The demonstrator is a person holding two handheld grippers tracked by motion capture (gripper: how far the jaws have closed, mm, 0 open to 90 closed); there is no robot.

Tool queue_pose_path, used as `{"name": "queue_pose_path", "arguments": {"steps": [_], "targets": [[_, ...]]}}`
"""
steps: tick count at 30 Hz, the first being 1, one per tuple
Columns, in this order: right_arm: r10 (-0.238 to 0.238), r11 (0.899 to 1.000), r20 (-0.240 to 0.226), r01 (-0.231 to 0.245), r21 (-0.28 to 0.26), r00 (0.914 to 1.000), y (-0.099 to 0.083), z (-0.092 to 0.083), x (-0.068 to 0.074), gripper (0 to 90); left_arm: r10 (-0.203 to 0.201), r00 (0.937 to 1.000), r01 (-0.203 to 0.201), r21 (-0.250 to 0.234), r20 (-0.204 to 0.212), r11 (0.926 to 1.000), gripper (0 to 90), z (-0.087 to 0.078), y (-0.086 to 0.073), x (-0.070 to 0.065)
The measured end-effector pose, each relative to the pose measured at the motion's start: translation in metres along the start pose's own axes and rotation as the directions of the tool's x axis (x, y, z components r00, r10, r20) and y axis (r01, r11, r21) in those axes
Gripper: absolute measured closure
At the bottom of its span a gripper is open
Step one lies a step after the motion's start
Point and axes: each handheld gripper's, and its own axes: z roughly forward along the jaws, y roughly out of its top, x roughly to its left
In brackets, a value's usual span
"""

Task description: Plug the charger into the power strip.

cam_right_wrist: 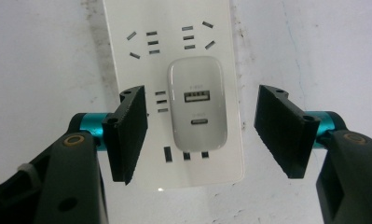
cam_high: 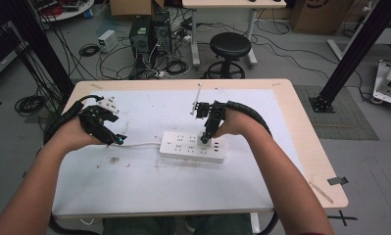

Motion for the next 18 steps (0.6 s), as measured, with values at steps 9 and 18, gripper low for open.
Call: {"name": "queue_pose_path", "arguments": {"steps": [9,18], "targets": [[0.028,0.988,-0.004,-0.029,-0.151,0.9996,-0.017,-0.022,0.002,27.9,0.007,1.0,-0.007,0.006,-0.006,1.0,19.1,-0.003,0.004,0.0],[0.071,0.953,-0.023,-0.074,-0.294,0.9973,-0.043,-0.041,0.009,21.9,0.028,0.9994,-0.028,-0.017,0.019,0.9995,19.0,-0.007,0.006,0.0]]}}
